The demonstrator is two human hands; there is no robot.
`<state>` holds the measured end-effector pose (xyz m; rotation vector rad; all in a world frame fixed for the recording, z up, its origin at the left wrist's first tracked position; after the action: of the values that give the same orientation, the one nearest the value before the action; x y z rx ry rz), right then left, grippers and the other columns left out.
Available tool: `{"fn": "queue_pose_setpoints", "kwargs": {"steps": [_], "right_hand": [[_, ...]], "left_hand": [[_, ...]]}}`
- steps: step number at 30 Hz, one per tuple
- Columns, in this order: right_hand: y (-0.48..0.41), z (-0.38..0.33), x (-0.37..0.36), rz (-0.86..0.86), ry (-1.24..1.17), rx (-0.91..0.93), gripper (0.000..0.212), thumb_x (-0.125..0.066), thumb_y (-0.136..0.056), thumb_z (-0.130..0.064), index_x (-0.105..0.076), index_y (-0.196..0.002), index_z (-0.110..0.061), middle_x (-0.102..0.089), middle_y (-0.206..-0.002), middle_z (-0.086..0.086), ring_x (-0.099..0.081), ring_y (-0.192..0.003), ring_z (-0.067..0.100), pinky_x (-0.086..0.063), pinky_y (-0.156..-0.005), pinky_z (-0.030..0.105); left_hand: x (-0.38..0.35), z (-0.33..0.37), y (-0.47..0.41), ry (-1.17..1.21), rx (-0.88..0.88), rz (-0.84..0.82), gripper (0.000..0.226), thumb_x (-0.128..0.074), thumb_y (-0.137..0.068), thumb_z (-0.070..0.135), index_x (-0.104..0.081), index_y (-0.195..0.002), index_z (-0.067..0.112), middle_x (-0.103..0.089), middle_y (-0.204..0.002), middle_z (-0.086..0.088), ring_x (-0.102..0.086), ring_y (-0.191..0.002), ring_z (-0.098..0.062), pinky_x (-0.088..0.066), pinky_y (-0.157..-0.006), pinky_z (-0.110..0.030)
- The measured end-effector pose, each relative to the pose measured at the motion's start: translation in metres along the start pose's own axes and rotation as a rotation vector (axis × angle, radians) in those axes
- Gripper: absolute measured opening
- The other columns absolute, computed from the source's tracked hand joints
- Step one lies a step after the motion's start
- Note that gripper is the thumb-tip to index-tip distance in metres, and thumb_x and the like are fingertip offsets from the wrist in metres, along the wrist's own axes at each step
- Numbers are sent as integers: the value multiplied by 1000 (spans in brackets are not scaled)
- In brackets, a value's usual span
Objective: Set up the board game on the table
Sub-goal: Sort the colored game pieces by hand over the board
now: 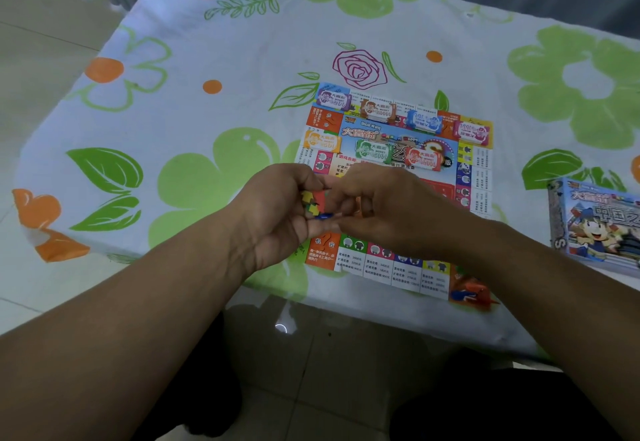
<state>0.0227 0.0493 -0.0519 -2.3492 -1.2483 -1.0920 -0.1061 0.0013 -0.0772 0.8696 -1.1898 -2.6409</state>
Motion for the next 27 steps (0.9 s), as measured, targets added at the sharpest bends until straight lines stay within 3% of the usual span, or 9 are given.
{"fn": "queue_pose_setpoints", "kwargs": {"steps": [3, 5, 11, 15, 20, 24, 27], "right_hand": [[-1, 0, -4, -1, 16, 12, 15, -77, -86, -26, -74, -99, -20, -58, -85, -6, -57, -77, 9, -48, -67, 32], [-1, 1, -5, 0, 16, 15, 10, -76, -86, -23, -74, -96, -21, -57, -84, -7, -56, -76, 9, -48, -66, 34], [-1, 0, -8, 11, 31, 29, 1, -72, -88, -19, -71, -89, -18, -55, -78, -9, -52, -69, 6, -44, -61, 29], [-1, -1, -8, 15, -27, -26, 4, -67, -92, -17, -67, -88, -17, -53, -76, -12, -50, -66, 2, -36, -61, 17], [1, 8, 16, 120, -195, -162, 7, -68, -92, -14, -70, -86, -14, -64, -73, -10, -57, -62, -3, -43, -58, 12], [9, 27, 27, 130, -141, -259, 7, -71, -90, -12, -70, -83, -12, -66, -71, -6, -59, -57, -4, -45, -54, 10], [17, 39, 20, 64, -29, -288, 5, -72, -89, -16, -71, -84, -16, -67, -75, -10, -61, -68, -2, -46, -57, 11]], "left_hand": [[0, -1, 0, -11, 1, 8, 38, -32, -87, -2, -65, -106, -8, -62, -90, -24, -66, -75, -26, -60, -78, -39], [-1, -1, 0, -38, 7, 15, 35, -34, -88, -1, -67, -98, -5, -66, -85, -20, -66, -72, -23, -60, -74, -34], [-2, -3, -1, -21, 7, 24, 30, -36, -89, -2, -65, -98, -3, -69, -81, -18, -68, -68, -21, -57, -80, -35], [-4, -2, 1, 4, 1, 11, 29, -35, -91, -2, -64, -94, -4, -71, -81, -18, -69, -67, -22, -60, -78, -37], [4, 0, -1, 43, 9, 72, 36, -38, -94, 3, -63, -117, -9, -70, -113, -28, -73, -92, -36, -63, -78, -39], [6, 2, 1, 37, 1, 117, 31, -40, -95, 3, -64, -114, -4, -73, -97, -21, -74, -94, -35, -62, -76, -39], [7, 2, 2, 37, -1, 132, 31, -40, -95, 2, -65, -113, -4, -73, -97, -21, -73, -99, -35, -63, -75, -39]]}}
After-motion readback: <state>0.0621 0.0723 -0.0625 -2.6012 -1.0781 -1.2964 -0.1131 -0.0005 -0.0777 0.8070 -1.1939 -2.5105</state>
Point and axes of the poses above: each hand's wrist, its own y-axis away from the middle knuckle, its own x-axis out of the back of the hand, z = x × y, the point moved 4 cm from there along -y, towards the middle knuckle
